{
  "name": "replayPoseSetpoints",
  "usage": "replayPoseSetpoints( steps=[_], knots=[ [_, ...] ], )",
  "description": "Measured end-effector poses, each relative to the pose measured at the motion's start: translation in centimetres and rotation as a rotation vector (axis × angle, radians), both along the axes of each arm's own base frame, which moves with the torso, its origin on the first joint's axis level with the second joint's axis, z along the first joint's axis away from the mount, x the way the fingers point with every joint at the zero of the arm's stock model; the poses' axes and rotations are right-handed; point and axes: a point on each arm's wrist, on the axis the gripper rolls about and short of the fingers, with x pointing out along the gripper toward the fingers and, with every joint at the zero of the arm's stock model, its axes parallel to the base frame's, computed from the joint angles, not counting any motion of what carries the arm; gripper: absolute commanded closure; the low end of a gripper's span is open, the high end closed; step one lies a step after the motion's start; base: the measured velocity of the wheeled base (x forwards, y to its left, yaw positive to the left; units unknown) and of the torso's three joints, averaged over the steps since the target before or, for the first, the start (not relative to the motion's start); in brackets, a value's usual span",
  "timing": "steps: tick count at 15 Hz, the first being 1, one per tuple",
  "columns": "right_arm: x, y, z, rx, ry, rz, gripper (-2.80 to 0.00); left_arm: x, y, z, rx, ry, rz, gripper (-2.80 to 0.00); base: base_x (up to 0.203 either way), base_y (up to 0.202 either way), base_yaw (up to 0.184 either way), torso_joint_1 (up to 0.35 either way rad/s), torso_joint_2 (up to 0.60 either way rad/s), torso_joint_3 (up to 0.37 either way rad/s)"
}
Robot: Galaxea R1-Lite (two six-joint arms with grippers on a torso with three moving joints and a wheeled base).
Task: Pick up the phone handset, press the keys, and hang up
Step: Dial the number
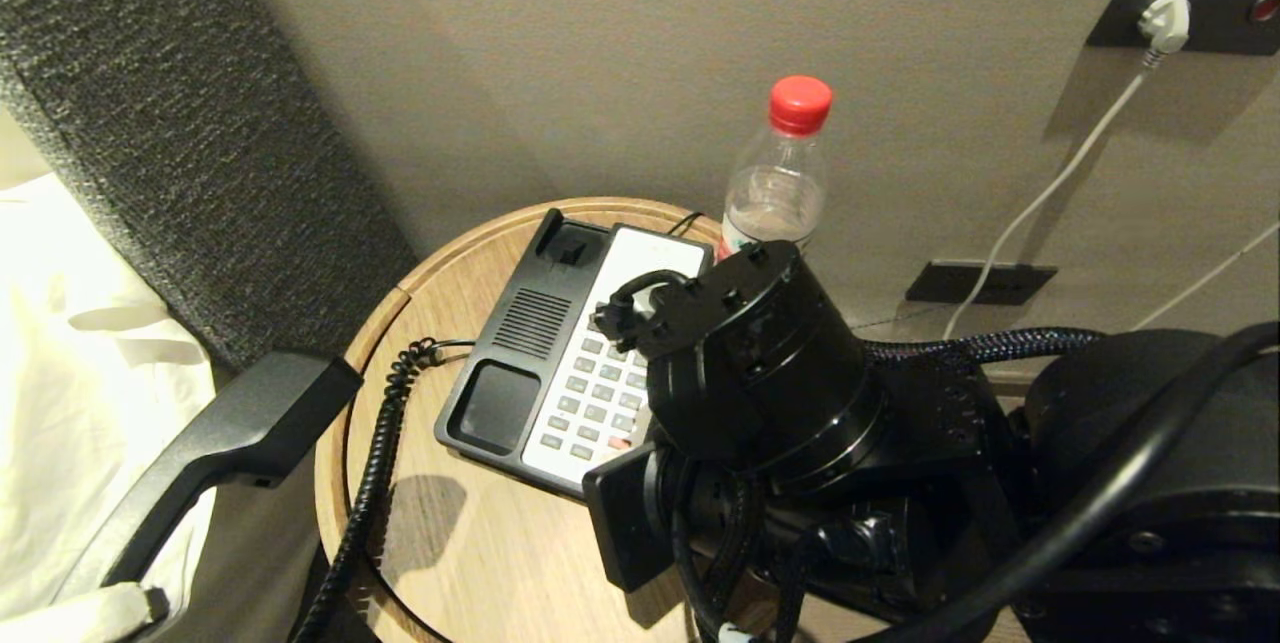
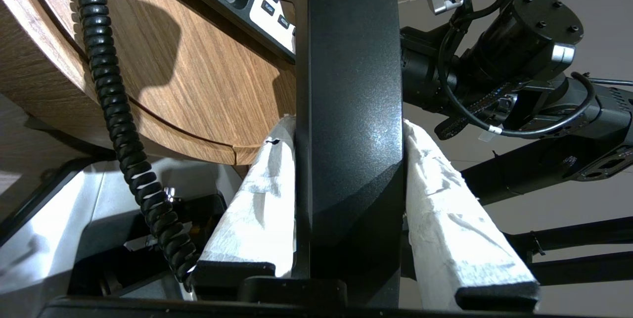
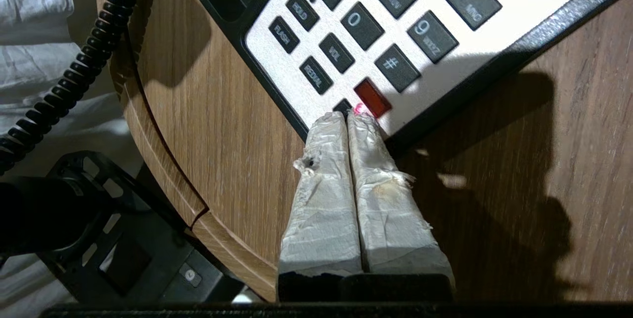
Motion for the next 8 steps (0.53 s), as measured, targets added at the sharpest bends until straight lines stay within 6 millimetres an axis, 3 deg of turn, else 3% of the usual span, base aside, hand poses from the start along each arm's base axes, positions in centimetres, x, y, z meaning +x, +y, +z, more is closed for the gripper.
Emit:
replayPoseSetpoints(
  steps=[8],
  knots=[
    [-1.1, -2.1, 3.3, 0.078, -0.04, -0.007, 0.0, 0.0, 0.0, -0.4, 0.008, 0.01, -0.001, 0.0, 0.0, 0.0, 0.0, 0.0, 0.0, 0.0]
  ],
)
